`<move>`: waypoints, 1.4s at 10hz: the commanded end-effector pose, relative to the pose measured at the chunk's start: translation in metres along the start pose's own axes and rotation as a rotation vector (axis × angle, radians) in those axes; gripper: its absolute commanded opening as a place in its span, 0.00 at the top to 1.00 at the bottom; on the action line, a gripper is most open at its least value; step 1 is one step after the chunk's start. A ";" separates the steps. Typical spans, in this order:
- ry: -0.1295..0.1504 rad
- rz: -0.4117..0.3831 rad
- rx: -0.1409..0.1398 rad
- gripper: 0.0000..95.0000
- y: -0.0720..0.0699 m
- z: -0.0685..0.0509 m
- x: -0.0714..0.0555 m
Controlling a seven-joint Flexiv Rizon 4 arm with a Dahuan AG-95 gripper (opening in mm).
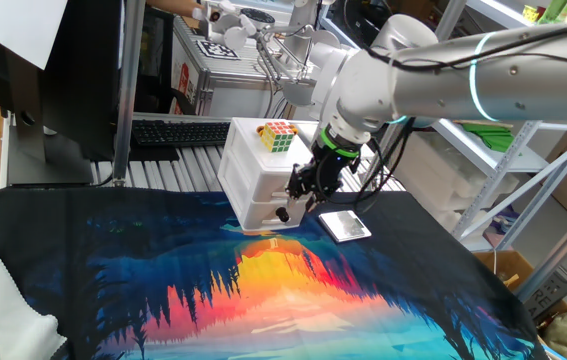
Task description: Grasp the handle and open the drawer
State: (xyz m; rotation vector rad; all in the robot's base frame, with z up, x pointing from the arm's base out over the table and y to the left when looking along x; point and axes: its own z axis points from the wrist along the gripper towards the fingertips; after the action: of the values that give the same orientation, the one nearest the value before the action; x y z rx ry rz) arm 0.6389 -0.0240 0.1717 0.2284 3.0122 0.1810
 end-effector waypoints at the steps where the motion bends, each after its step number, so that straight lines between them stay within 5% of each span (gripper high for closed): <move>1: 0.004 0.012 -0.007 0.60 0.003 0.000 -0.002; 4: 0.002 0.056 -0.007 0.60 0.008 -0.007 0.001; 6: 0.044 0.061 0.002 0.60 0.003 -0.020 0.003; 8: 0.044 0.061 0.013 0.60 0.004 -0.024 0.004; 9: 0.040 0.077 0.013 0.80 0.006 -0.025 0.005; 11: 0.038 0.073 0.040 0.80 0.006 -0.026 0.005; 12: 0.033 0.065 0.041 1.00 0.006 -0.026 0.006; 14: 0.027 0.080 0.029 1.00 0.007 -0.026 0.006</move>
State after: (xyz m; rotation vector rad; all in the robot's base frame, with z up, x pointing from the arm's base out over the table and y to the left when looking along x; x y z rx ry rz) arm 0.6285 -0.0188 0.1981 0.3340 3.0282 0.1361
